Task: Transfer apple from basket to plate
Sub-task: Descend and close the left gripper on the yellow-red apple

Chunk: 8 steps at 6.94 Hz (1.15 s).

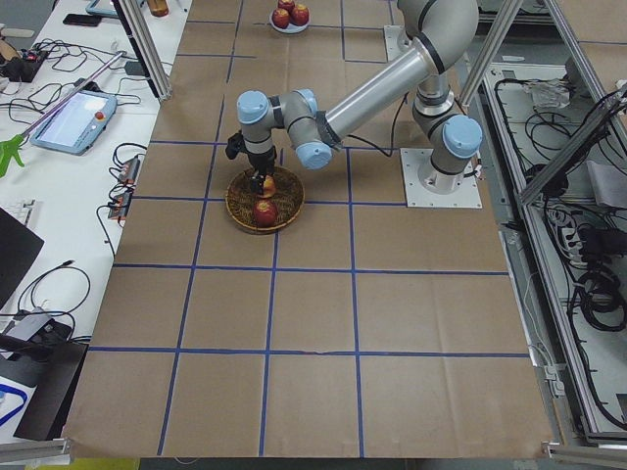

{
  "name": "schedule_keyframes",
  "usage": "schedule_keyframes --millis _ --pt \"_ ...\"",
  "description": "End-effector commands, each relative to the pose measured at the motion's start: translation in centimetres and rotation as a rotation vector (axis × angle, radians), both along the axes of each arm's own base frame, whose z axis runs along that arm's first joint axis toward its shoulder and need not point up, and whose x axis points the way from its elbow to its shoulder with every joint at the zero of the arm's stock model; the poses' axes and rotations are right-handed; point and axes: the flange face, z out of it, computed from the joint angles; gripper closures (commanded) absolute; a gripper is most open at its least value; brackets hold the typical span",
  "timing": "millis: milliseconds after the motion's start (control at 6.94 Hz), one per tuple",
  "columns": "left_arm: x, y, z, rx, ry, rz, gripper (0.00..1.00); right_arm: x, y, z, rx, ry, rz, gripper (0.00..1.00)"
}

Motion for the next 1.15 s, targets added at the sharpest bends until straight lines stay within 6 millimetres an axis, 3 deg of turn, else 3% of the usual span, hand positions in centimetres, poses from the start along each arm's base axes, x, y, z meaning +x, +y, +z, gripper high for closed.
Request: schedule_keyframes --millis 0,432,577,721,1009 --pt "-0.2 0.2 -1.4 0.024 0.014 0.023 0.01 0.0 0.0 0.0 0.000 0.000 0.000 0.00" --pt "-0.3 -0.7 -2.5 0.026 0.022 0.060 0.17 0.0 0.0 0.0 0.000 0.000 0.000 0.00" --pt "-0.7 -0.8 -2.7 0.027 0.024 0.072 0.32 0.0 0.0 0.0 0.000 0.000 0.000 0.00" --pt "-1.1 -0.8 -2.4 0.024 0.023 0.066 0.53 0.0 0.0 0.0 0.000 0.000 0.000 0.00" --pt "-2.2 -0.8 -0.3 -0.005 0.010 0.067 0.70 0.0 0.0 0.0 0.000 0.000 0.000 0.00"
